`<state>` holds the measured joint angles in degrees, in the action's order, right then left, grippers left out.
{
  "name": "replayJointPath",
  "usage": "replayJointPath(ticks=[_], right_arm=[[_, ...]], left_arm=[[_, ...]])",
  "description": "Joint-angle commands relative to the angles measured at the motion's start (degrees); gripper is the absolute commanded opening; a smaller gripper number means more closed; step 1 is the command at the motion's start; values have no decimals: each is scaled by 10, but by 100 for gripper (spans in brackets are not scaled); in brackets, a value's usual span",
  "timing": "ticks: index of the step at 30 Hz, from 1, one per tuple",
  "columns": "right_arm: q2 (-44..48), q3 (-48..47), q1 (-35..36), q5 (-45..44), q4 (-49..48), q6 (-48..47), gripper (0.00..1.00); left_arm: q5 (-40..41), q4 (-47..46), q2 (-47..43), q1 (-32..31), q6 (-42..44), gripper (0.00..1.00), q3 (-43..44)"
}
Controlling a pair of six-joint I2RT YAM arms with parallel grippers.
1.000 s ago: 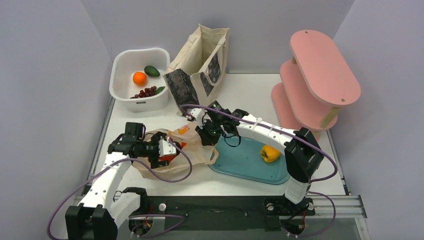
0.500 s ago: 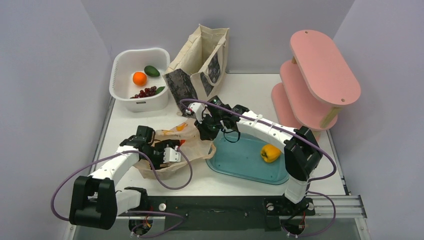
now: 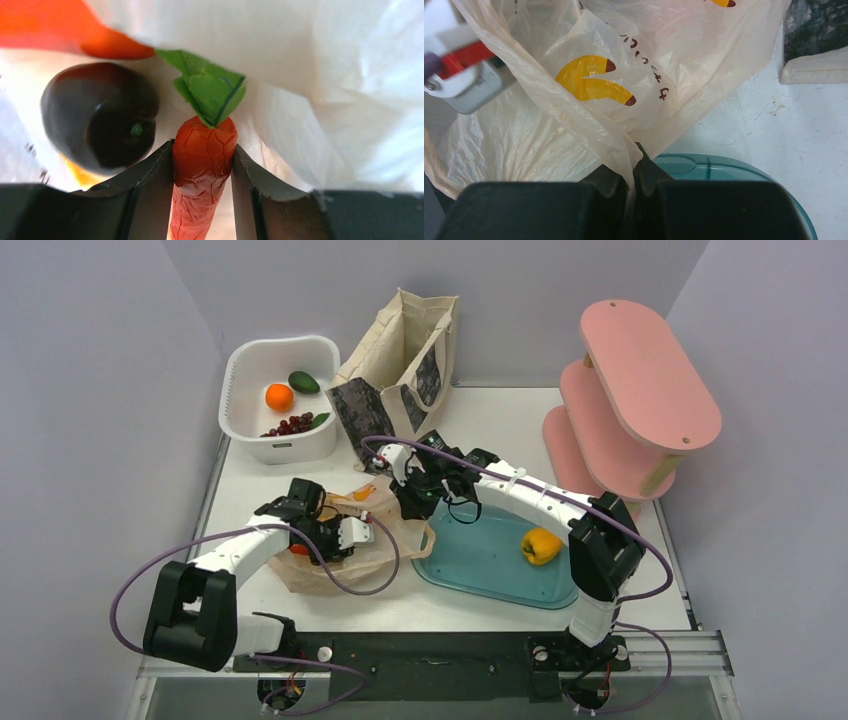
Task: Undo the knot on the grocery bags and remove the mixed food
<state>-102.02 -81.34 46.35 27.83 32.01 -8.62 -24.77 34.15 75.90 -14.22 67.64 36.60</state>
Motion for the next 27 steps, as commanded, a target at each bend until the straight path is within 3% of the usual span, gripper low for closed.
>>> replayJointPath(ticks=[1, 5, 10, 18, 21, 24, 27], right_arm=[[1, -11, -8, 7, -18, -9, 0], [7, -5, -14, 3, -31, -2, 0], [9, 1, -20, 2, -39, 4, 0], [-10, -20, -23, 8, -52, 32, 0], [-20, -31, -27, 12, -55, 45, 0], [-29, -38, -28, 17, -59, 55, 0], [-40, -48, -28, 27, -59, 64, 0]], left_arm=[[5, 0, -76, 17, -102, 0, 35], [-22, 7, -166, 44, -144, 0, 36], [-120, 79, -282, 80, -117, 0, 53], [-250, 303, -254, 76, -34, 0, 184], [-288, 292, -255, 72, -82, 0, 221], [-309, 187, -265, 50, -208, 0, 259], [-328, 91, -278, 7, -259, 0, 273]])
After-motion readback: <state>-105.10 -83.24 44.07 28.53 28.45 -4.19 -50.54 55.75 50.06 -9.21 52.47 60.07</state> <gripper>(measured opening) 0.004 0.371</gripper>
